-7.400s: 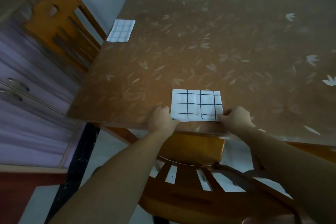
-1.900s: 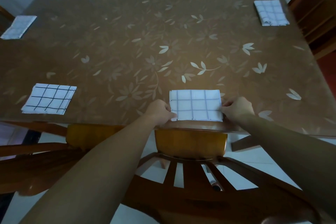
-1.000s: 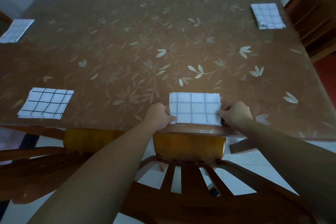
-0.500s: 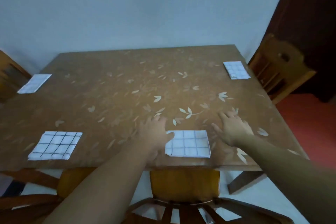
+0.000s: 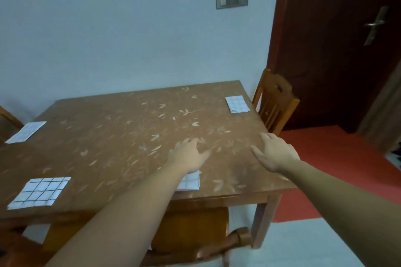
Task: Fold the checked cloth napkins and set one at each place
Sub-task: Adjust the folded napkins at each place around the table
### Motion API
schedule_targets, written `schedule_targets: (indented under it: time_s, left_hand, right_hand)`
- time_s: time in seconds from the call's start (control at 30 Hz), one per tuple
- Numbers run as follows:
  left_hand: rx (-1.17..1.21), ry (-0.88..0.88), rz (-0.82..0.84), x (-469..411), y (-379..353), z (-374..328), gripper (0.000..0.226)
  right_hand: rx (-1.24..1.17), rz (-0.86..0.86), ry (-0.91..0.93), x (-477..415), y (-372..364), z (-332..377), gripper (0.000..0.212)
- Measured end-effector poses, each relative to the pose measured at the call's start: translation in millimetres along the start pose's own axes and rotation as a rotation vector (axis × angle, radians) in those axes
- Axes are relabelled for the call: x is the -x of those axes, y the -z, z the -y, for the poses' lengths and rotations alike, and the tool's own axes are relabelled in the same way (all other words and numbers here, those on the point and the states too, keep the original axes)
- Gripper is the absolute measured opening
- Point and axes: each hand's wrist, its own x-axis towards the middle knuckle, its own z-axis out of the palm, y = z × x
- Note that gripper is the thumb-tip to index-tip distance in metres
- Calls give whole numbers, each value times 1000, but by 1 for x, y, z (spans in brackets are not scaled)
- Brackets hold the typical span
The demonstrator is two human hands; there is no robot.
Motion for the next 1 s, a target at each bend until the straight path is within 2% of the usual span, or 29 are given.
schedule_targets:
  time_s: [0.23,0.47,0.83,1.0]
  left_hand:
    - [9,-20,-33,26,-31,-128,71]
    - [-9,-16,-64,2,-41,-198,70]
    - [80,102,-69,-124,-75,-268,74]
    - [113,151,-121,-174,-67,-303,66]
  right_hand:
    - [-62,-44,-11,31,52,-108,55]
    - [-77,-37,15,7,74,-179,55]
    - [-9,10,186,-143,85,-246,49]
    - [-5,15,263,-220,100,-273,46]
